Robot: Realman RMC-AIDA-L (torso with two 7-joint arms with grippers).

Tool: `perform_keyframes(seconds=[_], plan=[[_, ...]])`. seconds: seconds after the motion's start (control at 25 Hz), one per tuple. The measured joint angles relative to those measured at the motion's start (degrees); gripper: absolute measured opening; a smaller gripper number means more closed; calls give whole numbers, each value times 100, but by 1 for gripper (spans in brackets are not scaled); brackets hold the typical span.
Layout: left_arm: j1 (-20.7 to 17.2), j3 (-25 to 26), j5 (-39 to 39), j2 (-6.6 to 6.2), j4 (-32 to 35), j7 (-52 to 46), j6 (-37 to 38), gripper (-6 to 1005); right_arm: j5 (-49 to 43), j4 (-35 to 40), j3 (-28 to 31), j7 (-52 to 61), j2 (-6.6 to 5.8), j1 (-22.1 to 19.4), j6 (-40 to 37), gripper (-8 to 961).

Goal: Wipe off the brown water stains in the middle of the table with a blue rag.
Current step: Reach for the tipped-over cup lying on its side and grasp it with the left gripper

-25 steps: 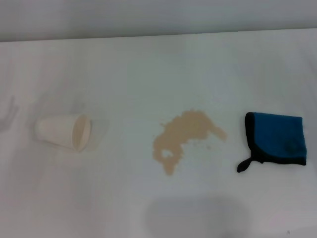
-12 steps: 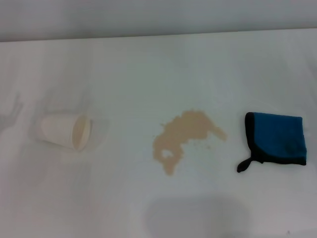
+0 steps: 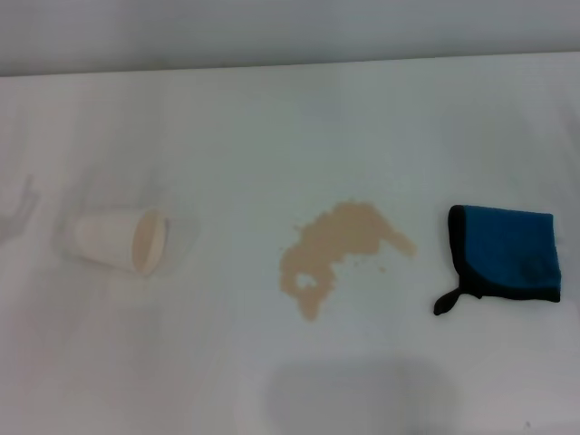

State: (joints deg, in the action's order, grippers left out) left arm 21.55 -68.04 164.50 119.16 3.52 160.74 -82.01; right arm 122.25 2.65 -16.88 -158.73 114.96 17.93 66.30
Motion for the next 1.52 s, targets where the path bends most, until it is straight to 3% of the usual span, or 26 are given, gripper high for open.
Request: perform_keyframes(seconds=[0.08,0.24,0.4,0.56,0.8,0.84,0.92,1.0,1.04,1.16,1.36,1.52], plan=[[-46,-7,-126,-45,4,-360,-17,876,0,1,0,0,0,0,9,777],[-210,-5,-867,-318,253,-1574,29,876,0,4,0,-3,0,5,13,777],[-503,-9,-1864,-539,915,-2091,106,876,0,19,0,-26,0,15,16,777],[-788,33,-2967,-857,1839,-3204,412,875,0,37,0,-45,0,19,-6,777],[-834,85,-4723,-1381,2882,-5033,753,875,0,35,0,-53,0,30,-20,778],[-834,85,-4723,-1381,2882,-5033,753,875,0,33,0,-53,0,34,-39,778],[-676,387,-5963,-1537,3366,-5929,797,875,1,32,0,-53,0,51,-122,778],[-587,617,-6530,-1537,3583,-6226,778,875,1,53,1,-53,0,62,-217,778],[-497,901,-7183,-1487,3866,-6510,731,875,0,63,0,-53,0,64,-246,778],[-365,1269,-8171,-1315,4510,-6852,597,876,0,100,0,-53,0,65,-270,778],[15,1371,-9645,-1100,5484,-7417,370,875,43,125,54,-48,0,62,-270,778],[651,1383,-10696,-1135,5529,-7929,-73,876,67,130,129,-36,0,78,-298,778]])
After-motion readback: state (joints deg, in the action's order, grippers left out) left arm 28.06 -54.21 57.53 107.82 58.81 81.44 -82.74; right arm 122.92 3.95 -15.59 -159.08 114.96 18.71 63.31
